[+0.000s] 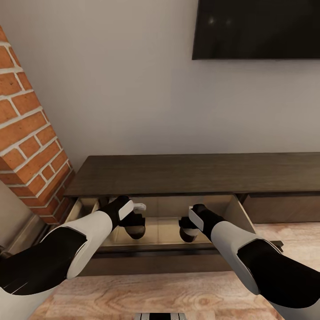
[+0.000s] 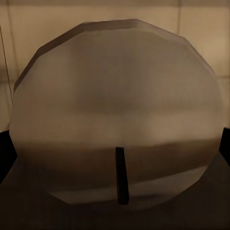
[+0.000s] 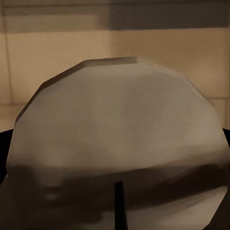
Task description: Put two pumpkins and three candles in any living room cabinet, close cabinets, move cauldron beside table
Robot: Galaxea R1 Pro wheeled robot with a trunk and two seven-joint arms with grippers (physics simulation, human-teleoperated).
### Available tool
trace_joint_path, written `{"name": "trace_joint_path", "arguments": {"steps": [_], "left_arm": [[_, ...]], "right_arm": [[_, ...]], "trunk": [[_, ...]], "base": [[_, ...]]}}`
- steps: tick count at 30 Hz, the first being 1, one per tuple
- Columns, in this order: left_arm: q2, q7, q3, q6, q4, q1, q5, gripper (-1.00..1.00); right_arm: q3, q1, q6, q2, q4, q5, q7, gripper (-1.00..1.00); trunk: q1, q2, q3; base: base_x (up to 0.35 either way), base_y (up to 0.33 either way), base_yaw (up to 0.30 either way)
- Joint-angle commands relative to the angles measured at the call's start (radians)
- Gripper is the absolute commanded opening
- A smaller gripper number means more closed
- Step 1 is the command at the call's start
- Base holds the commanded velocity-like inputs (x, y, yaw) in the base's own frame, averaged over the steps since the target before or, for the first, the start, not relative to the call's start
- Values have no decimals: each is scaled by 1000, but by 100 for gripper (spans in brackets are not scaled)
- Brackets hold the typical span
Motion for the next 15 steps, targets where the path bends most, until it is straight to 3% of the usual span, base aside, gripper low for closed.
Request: {"name": "trace_joint_path", "arguments": {"steps": [1, 7, 15], "left_arm": [[0, 8, -4, 5, -2, 0, 9, -100], [0, 8, -4, 6, -2, 0, 9, -100], [0, 8, -4, 6, -2, 0, 9, -100]], "right_arm": [[6, 0, 4, 0, -2, -11, -8, -100], [8, 0, 3, 0, -1, -11, -8, -100], [9, 0, 3, 0, -1, -11, -8, -100]], "trunk": [[0, 0, -1], [0, 0, -1], [0, 0, -1]], "base": [[0, 0, 0], [3, 0, 0], [148, 0, 0]]}}
